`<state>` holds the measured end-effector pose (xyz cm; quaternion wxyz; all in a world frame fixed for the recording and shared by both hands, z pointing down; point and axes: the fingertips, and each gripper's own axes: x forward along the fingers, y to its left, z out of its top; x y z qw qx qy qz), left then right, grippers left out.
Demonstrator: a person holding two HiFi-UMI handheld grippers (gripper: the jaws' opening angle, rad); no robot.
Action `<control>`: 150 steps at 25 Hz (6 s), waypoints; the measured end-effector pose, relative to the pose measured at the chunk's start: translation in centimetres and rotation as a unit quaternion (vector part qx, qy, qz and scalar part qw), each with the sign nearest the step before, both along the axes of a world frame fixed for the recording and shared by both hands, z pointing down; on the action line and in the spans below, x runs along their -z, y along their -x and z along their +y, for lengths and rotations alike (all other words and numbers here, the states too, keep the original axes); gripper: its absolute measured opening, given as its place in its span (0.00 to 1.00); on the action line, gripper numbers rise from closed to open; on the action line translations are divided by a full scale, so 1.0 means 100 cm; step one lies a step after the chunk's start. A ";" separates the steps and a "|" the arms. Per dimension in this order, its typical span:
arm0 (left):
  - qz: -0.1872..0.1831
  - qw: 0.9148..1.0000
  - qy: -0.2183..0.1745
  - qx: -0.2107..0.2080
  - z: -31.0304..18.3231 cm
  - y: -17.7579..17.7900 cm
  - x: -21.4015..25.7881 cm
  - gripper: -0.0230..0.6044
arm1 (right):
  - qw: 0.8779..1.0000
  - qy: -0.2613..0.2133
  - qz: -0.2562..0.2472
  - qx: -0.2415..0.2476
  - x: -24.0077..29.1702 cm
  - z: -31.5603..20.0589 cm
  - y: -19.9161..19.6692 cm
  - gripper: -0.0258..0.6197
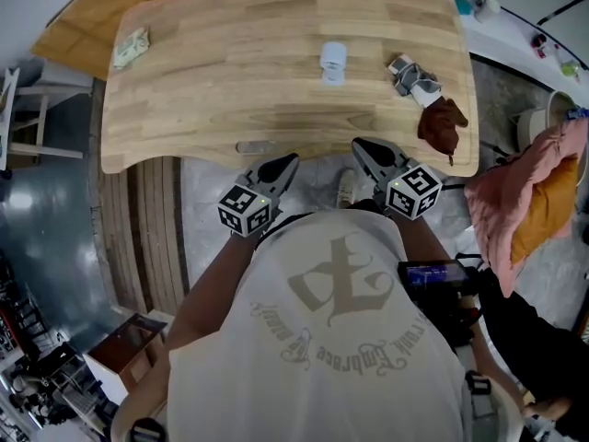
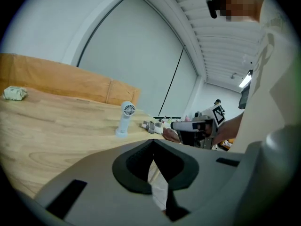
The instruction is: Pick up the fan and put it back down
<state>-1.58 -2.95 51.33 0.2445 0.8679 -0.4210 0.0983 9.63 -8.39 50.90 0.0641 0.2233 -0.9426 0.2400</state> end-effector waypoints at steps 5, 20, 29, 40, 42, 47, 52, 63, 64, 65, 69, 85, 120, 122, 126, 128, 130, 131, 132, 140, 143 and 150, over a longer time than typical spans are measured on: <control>-0.005 1.000 0.003 0.014 -0.026 -0.013 -0.001 0.05 | 1.000 -0.001 -0.001 0.022 0.000 -0.025 -0.007 0.06; -0.022 1.000 -0.010 0.015 -0.082 -0.031 0.001 0.05 | 0.999 0.009 -0.011 0.044 -0.004 -0.063 -0.027 0.06; -0.031 0.998 -0.044 -0.044 -0.126 -0.001 0.013 0.05 | 1.000 0.013 0.005 -0.003 -0.003 -0.068 -0.022 0.06; -0.052 0.981 -0.079 -0.172 -0.190 -0.003 0.024 0.09 | 0.997 0.027 0.026 -0.067 -0.006 -0.070 -0.026 0.06; -0.056 0.976 -0.079 -0.193 -0.197 -0.007 0.023 0.19 | 0.996 0.030 0.029 -0.079 -0.008 -0.069 -0.028 0.06; -0.084 0.965 -0.074 -0.238 -0.216 -0.017 0.015 0.43 | 0.993 0.033 0.037 -0.112 -0.009 -0.070 -0.038 0.06; -0.104 0.949 -0.072 -0.288 -0.236 -0.028 0.006 0.59 | 0.988 0.042 0.045 -0.143 -0.012 -0.067 -0.048 0.06; -0.145 0.902 -0.071 -0.401 -0.250 -0.057 -0.018 0.62 | 0.977 0.062 0.056 -0.197 -0.021 -0.058 -0.062 0.06; -0.150 0.896 -0.071 -0.412 -0.248 -0.059 -0.021 0.62 | 0.976 0.063 0.057 -0.202 -0.021 -0.058 -0.062 0.06; -0.154 0.891 -0.070 -0.422 -0.246 -0.061 -0.024 0.62 | 0.975 0.064 0.057 -0.206 -0.021 -0.058 -0.062 0.06; -0.165 0.880 -0.078 -0.437 -0.246 -0.067 -0.031 0.62 | 0.972 0.065 0.058 -0.217 -0.021 -0.059 -0.061 0.06; -0.200 0.887 -0.119 -0.398 -0.252 -0.064 -0.032 0.50 | 0.970 0.075 0.050 -0.226 -0.027 -0.055 -0.070 0.06; -0.105 0.973 -0.046 0.199 -0.040 0.131 0.043 0.50 | 0.975 0.042 0.004 0.220 -0.018 -0.039 0.081 0.06; -0.099 0.969 -0.053 0.218 -0.023 0.138 0.045 0.50 | 0.972 0.036 0.004 0.232 -0.015 -0.032 0.090 0.06; -0.079 0.960 -0.074 0.258 0.008 0.150 0.053 0.50 | 0.968 0.025 0.009 0.250 -0.009 -0.017 0.106 0.06; -0.071 0.957 -0.079 0.270 0.023 0.155 0.056 0.50 | 0.966 0.023 0.011 0.257 -0.008 -0.008 0.114 0.06; -0.067 0.954 -0.082 0.282 0.037 0.160 0.058 0.50 | 0.964 0.022 0.014 0.265 -0.007 0.004 0.122 0.06; -0.066 0.952 -0.084 0.287 0.045 0.162 0.058 0.50 | 0.963 0.021 0.016 0.270 -0.007 0.010 0.126 0.06; -0.064 0.950 -0.087 0.292 0.053 0.164 0.060 0.50 | 0.961 0.020 0.017 0.275 -0.005 0.016 0.130 0.06; -0.061 0.937 -0.103 0.328 0.122 0.183 0.071 0.50 | 0.947 0.007 0.016 0.320 0.005 0.070 0.166 0.06; -0.061 0.932 -0.104 0.342 0.146 0.191 0.070 0.50 | 0.943 0.002 0.016 0.333 0.008 0.085 0.178 0.06; -0.051 0.924 -0.114 0.360 0.187 0.203 0.068 0.50 | 0.937 -0.005 0.023 0.348 0.010 0.115 0.193 0.06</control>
